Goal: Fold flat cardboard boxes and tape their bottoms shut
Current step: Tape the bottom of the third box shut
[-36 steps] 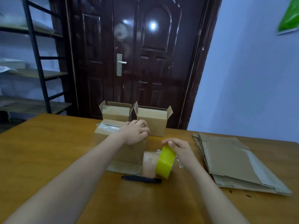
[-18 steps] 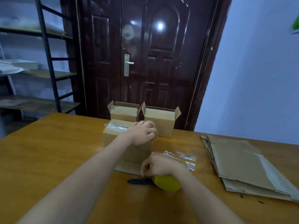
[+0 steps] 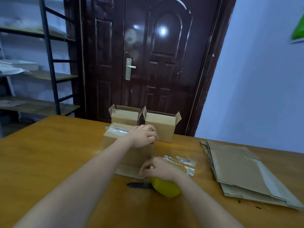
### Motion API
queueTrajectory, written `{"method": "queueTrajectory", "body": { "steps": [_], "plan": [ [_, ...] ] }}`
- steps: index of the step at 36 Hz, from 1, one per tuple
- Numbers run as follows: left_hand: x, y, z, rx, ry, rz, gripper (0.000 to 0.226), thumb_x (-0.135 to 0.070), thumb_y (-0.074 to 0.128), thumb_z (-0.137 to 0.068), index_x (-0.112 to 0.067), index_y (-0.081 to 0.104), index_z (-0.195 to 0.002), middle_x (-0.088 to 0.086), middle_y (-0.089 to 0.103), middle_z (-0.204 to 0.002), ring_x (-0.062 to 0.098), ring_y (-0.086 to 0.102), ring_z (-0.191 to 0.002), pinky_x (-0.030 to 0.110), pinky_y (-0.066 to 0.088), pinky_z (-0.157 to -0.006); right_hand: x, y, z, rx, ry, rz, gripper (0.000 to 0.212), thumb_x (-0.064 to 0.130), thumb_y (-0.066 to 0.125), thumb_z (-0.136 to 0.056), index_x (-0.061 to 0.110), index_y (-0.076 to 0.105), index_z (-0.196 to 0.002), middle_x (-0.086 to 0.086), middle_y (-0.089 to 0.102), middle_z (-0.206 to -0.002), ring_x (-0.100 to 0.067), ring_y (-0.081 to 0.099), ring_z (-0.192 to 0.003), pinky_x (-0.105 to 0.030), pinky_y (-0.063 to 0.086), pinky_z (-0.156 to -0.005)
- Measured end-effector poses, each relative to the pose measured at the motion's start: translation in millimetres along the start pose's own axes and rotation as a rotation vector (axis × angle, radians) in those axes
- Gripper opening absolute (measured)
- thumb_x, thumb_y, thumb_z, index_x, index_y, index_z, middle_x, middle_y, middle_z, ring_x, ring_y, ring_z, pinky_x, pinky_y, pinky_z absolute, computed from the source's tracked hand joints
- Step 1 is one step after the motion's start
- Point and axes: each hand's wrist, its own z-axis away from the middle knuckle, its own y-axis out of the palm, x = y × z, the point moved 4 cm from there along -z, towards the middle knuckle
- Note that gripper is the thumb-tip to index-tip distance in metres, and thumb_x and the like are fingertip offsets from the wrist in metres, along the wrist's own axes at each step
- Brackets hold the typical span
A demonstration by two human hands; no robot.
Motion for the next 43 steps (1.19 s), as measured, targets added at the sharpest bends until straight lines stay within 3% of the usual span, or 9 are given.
{"method": "queueTrajectory", "body": {
  "steps": [7,12,18,21,25,31,33,36,43],
  "plan": [
    [1,-13,3,-0.026,0.015,0.266,0.043,-0.025,0.047,-0.093,-0.038,0.045,-0.135,-0.004,0.047,-0.141,0.018,0.04,-0.131,0.04,0.032,-0.11,-4,-23,7,-0.288,-0.042,-0.285,0.031,0.034,0.05,-0.094,0.013,0.073,-0.087,-0.004,0.071,-0.09,-0.017,0.064,-0.088,-0.031,0.049,-0.084],
    [-1,-32,4,-0.142,-0.028,0.094,0.041,-0.033,0.044,-0.095,-0.034,0.044,-0.136,-0.004,0.056,-0.134,0.015,0.042,-0.131,0.044,-0.001,-0.116,-7,-57,12,-0.58,-0.079,-0.38,0.035,0.019,0.048,-0.097,0.013,0.068,-0.068,0.002,0.066,-0.069,-0.007,0.06,-0.07,-0.03,0.048,-0.076],
    [12,-71,19,-0.42,-0.162,-0.057,0.046,-0.032,0.036,-0.1,-0.014,0.04,-0.142,0.004,0.035,-0.151,0.019,0.028,-0.14,0.039,0.01,-0.117,8,-99,1,-0.885,0.073,-0.28,0.033,0.019,0.046,-0.095,0.012,0.059,-0.066,0.002,0.056,-0.062,-0.01,0.048,-0.057,-0.029,0.039,-0.059],
    [31,-77,26,-0.517,-0.347,-0.069,0.054,-0.033,0.034,-0.1,-0.006,0.029,-0.147,0.011,0.023,-0.156,0.023,0.018,-0.145,0.037,0.012,-0.117,24,-103,-12,-0.837,0.124,-0.197,0.021,0.019,0.046,-0.096,0.01,0.065,-0.095,-0.006,0.064,-0.085,-0.022,0.059,-0.076,-0.036,0.046,-0.069],
    [54,-63,31,-0.454,-0.513,-0.075,0.059,-0.033,0.033,-0.099,-0.002,0.022,-0.148,0.014,0.018,-0.157,0.026,0.015,-0.145,0.039,0.014,-0.119,38,-97,-36,-0.726,0.129,-0.068,0.04,0.02,0.043,-0.097,0.014,0.047,-0.136,-0.003,0.051,-0.137,-0.021,0.052,-0.118,-0.033,0.043,-0.092],
    [72,-42,39,-0.249,-0.737,0.003,0.061,-0.041,0.031,-0.098,-0.003,0.028,-0.146,0.018,0.024,-0.153,0.032,0.029,-0.138,0.044,0.029,-0.111,44,-75,-63,-0.466,0.158,0.141,0.052,0.023,0.033,-0.099,0.003,0.023,-0.146,-0.013,0.024,-0.155,-0.028,0.021,-0.142,-0.041,0.022,-0.115],
    [75,-40,40,-0.248,-0.732,0.081,0.054,-0.043,0.035,-0.096,-0.005,0.043,-0.133,0.016,0.049,-0.131,0.03,0.053,-0.109,0.039,0.047,-0.088,36,-68,-69,-0.39,0.233,0.142,0.059,0.027,0.031,-0.1,0.003,0.009,-0.15,-0.014,0.005,-0.159,-0.026,0.0,-0.146,-0.041,0.009,-0.119],
    [79,-36,42,-0.262,-0.693,0.166,0.044,-0.044,0.044,-0.093,-0.007,0.055,-0.115,0.007,0.061,-0.099,0.022,0.057,-0.083,0.031,0.046,-0.067,25,-60,-71,-0.351,0.324,0.012,0.067,0.032,0.033,-0.1,0.003,-0.002,-0.15,-0.015,-0.01,-0.158,-0.027,-0.012,-0.145,-0.04,0.002,-0.117],
    [83,-33,52,-0.372,-0.73,0.432,0.055,-0.045,0.061,-0.087,-0.003,0.053,-0.121,0.012,0.059,-0.117,0.027,0.056,-0.102,0.032,0.046,-0.078,15,-56,-71,-0.46,0.362,-0.297,0.085,0.033,0.052,-0.094,0.008,-0.008,-0.15,-0.011,-0.011,-0.158,-0.029,-0.002,-0.146,-0.042,0.012,-0.119]
  ]
}}
